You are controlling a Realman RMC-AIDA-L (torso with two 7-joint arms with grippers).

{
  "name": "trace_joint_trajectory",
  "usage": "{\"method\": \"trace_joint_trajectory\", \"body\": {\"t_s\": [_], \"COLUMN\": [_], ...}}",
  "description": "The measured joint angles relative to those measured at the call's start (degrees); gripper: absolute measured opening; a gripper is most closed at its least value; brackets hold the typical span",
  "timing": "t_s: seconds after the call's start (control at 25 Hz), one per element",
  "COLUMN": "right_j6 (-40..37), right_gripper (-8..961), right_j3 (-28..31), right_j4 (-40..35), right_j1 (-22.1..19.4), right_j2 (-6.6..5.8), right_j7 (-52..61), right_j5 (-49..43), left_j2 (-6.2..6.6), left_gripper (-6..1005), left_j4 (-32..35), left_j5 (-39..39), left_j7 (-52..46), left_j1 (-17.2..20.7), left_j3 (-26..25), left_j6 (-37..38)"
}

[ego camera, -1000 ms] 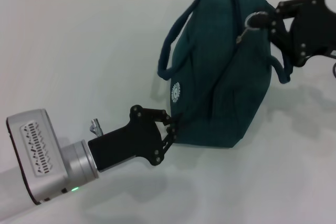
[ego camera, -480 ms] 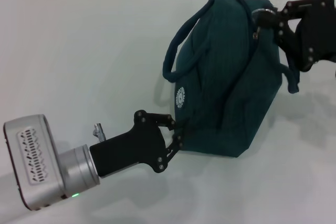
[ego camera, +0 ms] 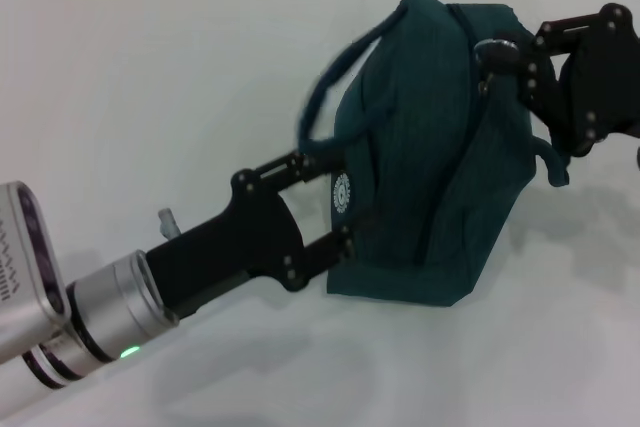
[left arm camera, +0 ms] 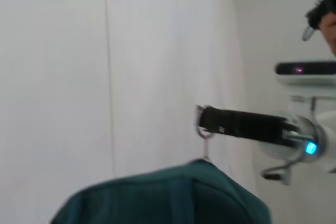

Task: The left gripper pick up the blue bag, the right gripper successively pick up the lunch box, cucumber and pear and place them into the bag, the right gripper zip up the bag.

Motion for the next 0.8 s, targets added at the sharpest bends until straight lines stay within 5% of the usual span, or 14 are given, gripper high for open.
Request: {"method": "trace_joint_trajectory", "body": {"t_s": [0.48,0.8], "right_j6": [-0.2,-0.1], "right_gripper": [19,19], "right_j3": [-0.9,-1.5], "right_j4": [0.0,0.0], "right_j1": [0.4,0.4], "right_j2": [0.19,0.18], "right_j7": [-0.8,-2.1], "right_j5": [0.0,0.2], "left_j2": [-0.08,-0.11], "left_gripper": [860,900], "left_j4": [-1.5,-1.2], "left_j5": [-2.0,-1.6], "left_j7": [-5.6,-13.2], "left_j1": [-2.6,-4.3], "left_j3": [0.0,0.2], "left_j6": [-0.4,-1.4]}}
